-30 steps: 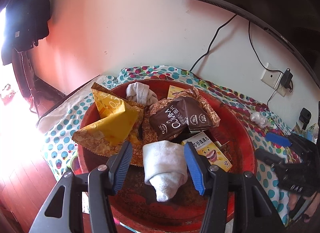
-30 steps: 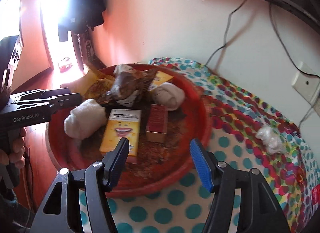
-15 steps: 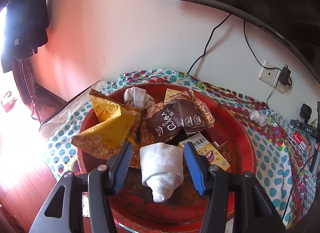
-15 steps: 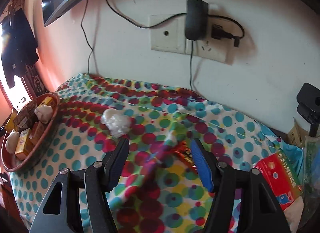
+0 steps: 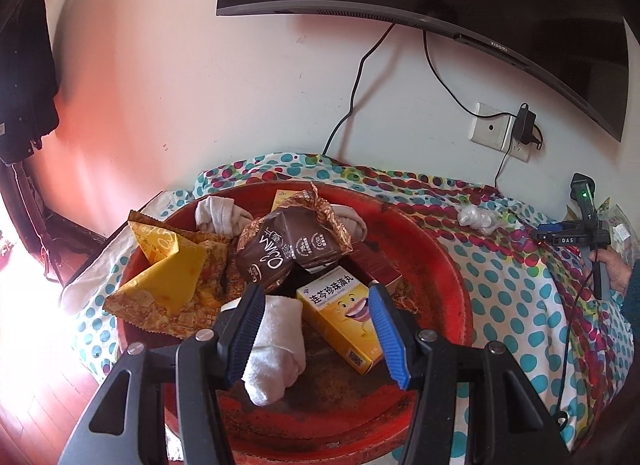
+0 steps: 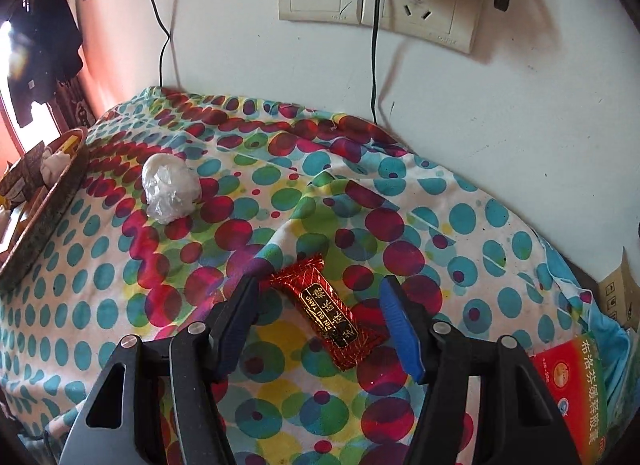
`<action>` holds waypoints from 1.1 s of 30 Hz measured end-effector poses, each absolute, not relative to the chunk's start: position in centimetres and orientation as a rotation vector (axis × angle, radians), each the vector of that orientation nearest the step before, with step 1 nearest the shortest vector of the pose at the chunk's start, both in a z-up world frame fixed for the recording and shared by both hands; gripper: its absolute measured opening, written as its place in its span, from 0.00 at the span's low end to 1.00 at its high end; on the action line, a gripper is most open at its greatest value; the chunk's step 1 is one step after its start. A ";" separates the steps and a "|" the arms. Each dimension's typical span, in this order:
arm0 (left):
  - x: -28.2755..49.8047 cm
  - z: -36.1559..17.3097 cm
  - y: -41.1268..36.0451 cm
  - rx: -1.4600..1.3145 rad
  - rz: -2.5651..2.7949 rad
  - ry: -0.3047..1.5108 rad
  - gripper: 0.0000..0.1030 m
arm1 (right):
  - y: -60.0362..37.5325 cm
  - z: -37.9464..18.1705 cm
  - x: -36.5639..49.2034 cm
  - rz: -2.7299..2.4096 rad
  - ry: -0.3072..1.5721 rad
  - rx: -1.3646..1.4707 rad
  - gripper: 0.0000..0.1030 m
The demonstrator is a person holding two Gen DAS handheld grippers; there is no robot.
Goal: Organize objects
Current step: 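Move the right gripper to the red-wrapped candy bar and grasp it, then grasp the clear plastic-wrapped bundle with the left gripper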
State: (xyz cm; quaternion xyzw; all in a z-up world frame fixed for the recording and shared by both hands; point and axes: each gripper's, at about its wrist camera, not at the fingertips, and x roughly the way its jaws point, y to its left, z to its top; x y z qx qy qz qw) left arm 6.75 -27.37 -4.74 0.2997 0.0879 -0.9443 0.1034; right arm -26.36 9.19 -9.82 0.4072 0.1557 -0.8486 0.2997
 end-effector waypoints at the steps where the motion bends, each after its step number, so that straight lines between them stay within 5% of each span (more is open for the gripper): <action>1: 6.7 -4.8 -27.4 0.887 -2.786 0.263 0.54 | 9.2 -10.0 -26.5 -2.247 0.412 1.083 0.57; 4: 6.5 -5.2 -27.5 0.901 -2.765 0.268 0.54 | 9.0 -10.6 -26.7 -2.237 0.415 1.098 0.50; 15: 6.2 -5.7 -27.2 0.929 -2.744 0.245 0.54 | 9.0 -11.2 -26.2 -2.278 0.400 1.124 0.56; 17: 6.2 -5.7 -27.0 0.924 -2.747 0.241 0.54 | 8.8 -11.1 -25.8 -2.278 0.398 1.126 0.45; 19: 6.2 -5.7 -26.9 0.927 -2.748 0.238 0.54 | 8.4 -10.9 -25.1 -2.288 0.412 1.130 0.20; 33: 3.7 -4.0 -21.1 1.000 -2.829 0.161 0.54 | 9.2 -10.2 -19.4 -2.402 0.294 1.101 0.20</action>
